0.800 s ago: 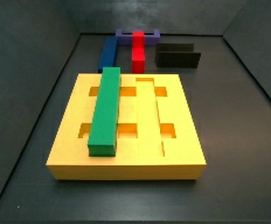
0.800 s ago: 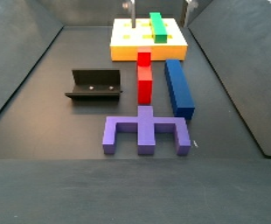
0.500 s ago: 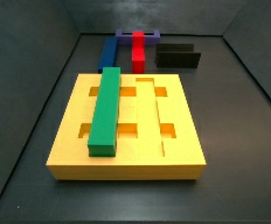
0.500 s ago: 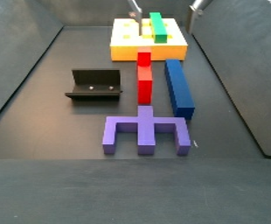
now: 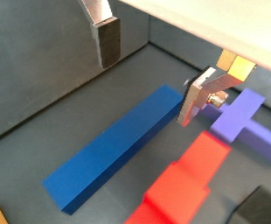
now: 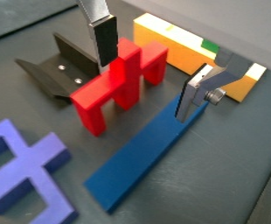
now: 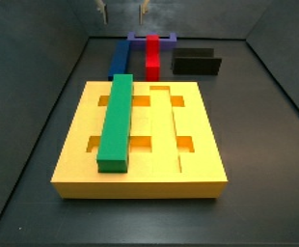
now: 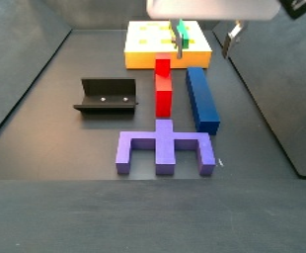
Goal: Pick up the blue object. Move up. Move to above the board. Insert the blue object.
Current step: Pick up the blue object.
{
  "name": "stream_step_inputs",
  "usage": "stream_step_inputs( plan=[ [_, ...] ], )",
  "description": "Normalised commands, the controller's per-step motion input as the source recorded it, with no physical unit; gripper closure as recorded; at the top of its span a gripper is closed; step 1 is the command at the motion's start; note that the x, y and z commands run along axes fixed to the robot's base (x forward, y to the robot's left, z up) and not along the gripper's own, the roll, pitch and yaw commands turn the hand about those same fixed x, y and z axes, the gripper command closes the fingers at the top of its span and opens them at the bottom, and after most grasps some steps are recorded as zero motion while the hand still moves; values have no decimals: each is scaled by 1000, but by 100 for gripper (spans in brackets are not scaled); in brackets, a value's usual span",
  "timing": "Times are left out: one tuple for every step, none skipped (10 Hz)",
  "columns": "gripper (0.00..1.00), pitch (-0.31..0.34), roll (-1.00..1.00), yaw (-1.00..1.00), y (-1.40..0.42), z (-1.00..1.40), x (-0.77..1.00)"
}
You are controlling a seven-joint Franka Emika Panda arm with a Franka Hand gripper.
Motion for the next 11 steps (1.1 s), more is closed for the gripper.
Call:
stream_step_inputs(
  plan=[
    [0, 0, 260, 0, -140, -723, -43],
    [0, 0, 169, 0, -9, -640, 0],
    [0, 0, 169, 0, 0, -503, 3],
    [0, 0, 160, 0, 31, -597, 0],
    [0, -76, 34, 31, 100, -477, -80],
    [0, -77, 0, 57, 74, -369, 0],
    [0, -127, 4, 74, 0, -403, 0],
    [0, -116, 11, 11, 0, -377, 0],
    [0, -104, 0, 0, 0, -300, 0],
    [0, -101, 0, 0, 0, -200, 0],
    [0, -131, 0, 0, 0, -160, -71]
  ],
)
